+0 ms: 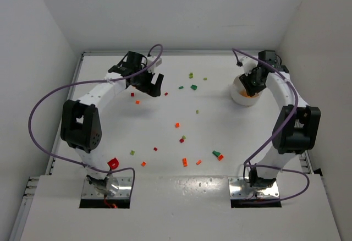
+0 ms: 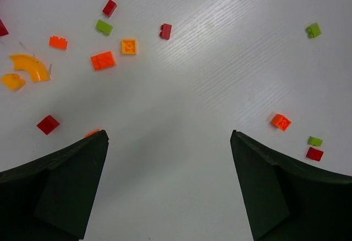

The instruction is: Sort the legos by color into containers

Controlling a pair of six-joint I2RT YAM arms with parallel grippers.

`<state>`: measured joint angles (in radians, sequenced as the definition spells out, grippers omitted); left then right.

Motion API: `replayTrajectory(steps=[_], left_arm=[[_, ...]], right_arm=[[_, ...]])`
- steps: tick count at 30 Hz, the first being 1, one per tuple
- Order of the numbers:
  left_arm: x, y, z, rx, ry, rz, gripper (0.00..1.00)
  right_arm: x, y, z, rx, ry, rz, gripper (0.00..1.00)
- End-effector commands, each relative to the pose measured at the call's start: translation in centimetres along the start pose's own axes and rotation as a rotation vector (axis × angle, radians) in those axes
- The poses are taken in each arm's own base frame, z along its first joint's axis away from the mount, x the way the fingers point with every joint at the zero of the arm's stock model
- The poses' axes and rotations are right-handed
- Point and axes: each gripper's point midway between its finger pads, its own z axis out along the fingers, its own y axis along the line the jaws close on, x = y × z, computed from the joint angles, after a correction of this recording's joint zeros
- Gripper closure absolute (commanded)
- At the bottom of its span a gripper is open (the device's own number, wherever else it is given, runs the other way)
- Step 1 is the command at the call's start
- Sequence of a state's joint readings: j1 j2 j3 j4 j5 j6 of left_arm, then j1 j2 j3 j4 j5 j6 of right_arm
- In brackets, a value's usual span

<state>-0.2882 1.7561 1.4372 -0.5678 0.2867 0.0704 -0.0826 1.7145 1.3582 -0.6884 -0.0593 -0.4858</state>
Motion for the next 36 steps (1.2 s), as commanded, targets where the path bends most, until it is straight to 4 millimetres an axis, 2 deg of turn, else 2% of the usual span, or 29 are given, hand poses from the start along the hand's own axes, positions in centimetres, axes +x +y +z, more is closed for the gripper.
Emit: replayTrajectory(steps=[1, 6, 8, 9, 10, 11, 12, 13, 14, 15, 16, 18, 20, 22, 24, 25, 26, 27, 28, 29, 30, 31, 32, 33, 36], left_arm=[[-1.7, 0.5, -0.4, -0.021, -0.039, 0.011, 0.0], [-1.5, 0.1, 0.0, 0.002, -0.033, 0.009, 0.0], [-1.2, 0.0, 0.4, 0.016, -0.024, 0.006, 0.06], [-1.2, -0.2, 0.4, 0.026, -0.025, 0.006, 0.09], [-1.4, -0.1, 0.8, 0.027, -0.022, -0.006, 0.15], [-1.1, -0.5, 1.2, 0.035, -0.011, -0.018, 0.18], [-1.4, -0.3, 1.9, 0.035, -0.008, -0.019, 0.21], [-1.4, -0.2, 2.3, 0.036, -0.003, -0.032, 0.23], [-1.4, -0.1, 2.7, 0.036, 0.003, -0.045, 0.28], [-1.9, -0.3, 3.0, 0.032, -0.001, -0.035, 0.31], [-1.5, 0.0, 3.9, 0.025, 0.017, -0.05, 0.35], [-2.1, -0.2, 4.6, 0.004, 0.018, -0.045, 0.36], [-1.6, 0.4, 5.9, -0.016, 0.042, -0.061, 0.38], [-2.2, 1.0, 6.4, -0.038, 0.035, -0.069, 0.39], [-1.9, 1.5, 7.8, -0.051, 0.054, -0.082, 0.43], [-2.5, 1.4, 8.0, -0.058, 0.045, -0.072, 0.43], [-2.3, 1.6, 8.2, -0.068, 0.056, -0.074, 0.44], [-1.5, 2.0, 9.0, -0.078, 0.079, -0.079, 0.45], [-1.8, 2.3, 9.2, -0.091, 0.075, -0.077, 0.45], [-2.2, 2.3, 9.1, -0.092, 0.066, -0.075, 0.45], [-1.6, 2.4, 9.7, -0.09, 0.082, -0.078, 0.45], [-1.1, 2.4, 10.1, -0.089, 0.096, -0.081, 0.45], [-1.6, 2.5, 10.0, -0.09, 0.084, -0.079, 0.45], [-1.0, 2.5, 10.5, -0.089, 0.099, -0.082, 0.45], [-1.0, 2.9, 11.2, -0.098, 0.103, -0.082, 0.45]], right_arm=[[-2.0, -2.1, -0.8, 0.062, -0.06, -0.039, 0.51], [-3.1, -3.5, -2.0, 0.107, -0.091, -0.035, 0.46], [-4.1, -3.9, -3.6, 0.143, -0.143, -0.008, 0.46], [-5.3, -3.6, -4.7, 0.131, -0.204, 0.033, 0.46], [-5.8, -3.8, -5.5, 0.135, -0.244, 0.058, 0.45], [-6.6, -3.0, -7.2, 0.119, -0.311, 0.064, 0.42], [-6.8, -2.4, -7.8, 0.102, -0.344, 0.083, 0.38], [-7.1, -1.8, -8.3, 0.087, -0.376, 0.092, 0.29], [-7.0, -0.6, -8.0, 0.042, -0.41, 0.092, 0.27], [-6.9, 0.0, -8.9, 0.034, -0.432, 0.086, 0.26], [-6.8, 0.7, -8.7, 0.022, -0.428, 0.078, 0.26], [-6.7, 2.3, -8.5, -0.057, -0.437, 0.082, 0.25], [-6.3, 4.0, -8.3, -0.153, -0.404, 0.147, 0.25], [-6.6, 5.4, -8.2, -0.274, -0.391, 0.151, 0.0], [-6.3, 6.5, -8.1, -0.334, -0.375, 0.17, 0.0], [-6.4, 6.9, -8.0, -0.364, -0.378, 0.184, 0.02], [-6.5, 7.1, -8.0, -0.374, -0.381, 0.192, 0.1], [-6.9, 7.1, -8.1, -0.379, -0.398, 0.186, 0.14], [-7.1, 7.8, -8.0, -0.409, -0.398, 0.186, 0.19], [-7.1, 7.8, -8.0, -0.409, -0.398, 0.186, 0.3], [-7.2, 8.1, -8.1, -0.423, -0.401, 0.2, 0.33], [-7.5, 8.2, -8.2, -0.433, -0.413, 0.204, 0.33], [-7.8, 8.0, -8.4, -0.429, -0.42, 0.201, 0.33], [-7.8, 8.1, -8.5, -0.437, -0.424, 0.199, 0.33], [-7.8, 8.3, -8.2, -0.445, -0.43, 0.206, 0.33]])
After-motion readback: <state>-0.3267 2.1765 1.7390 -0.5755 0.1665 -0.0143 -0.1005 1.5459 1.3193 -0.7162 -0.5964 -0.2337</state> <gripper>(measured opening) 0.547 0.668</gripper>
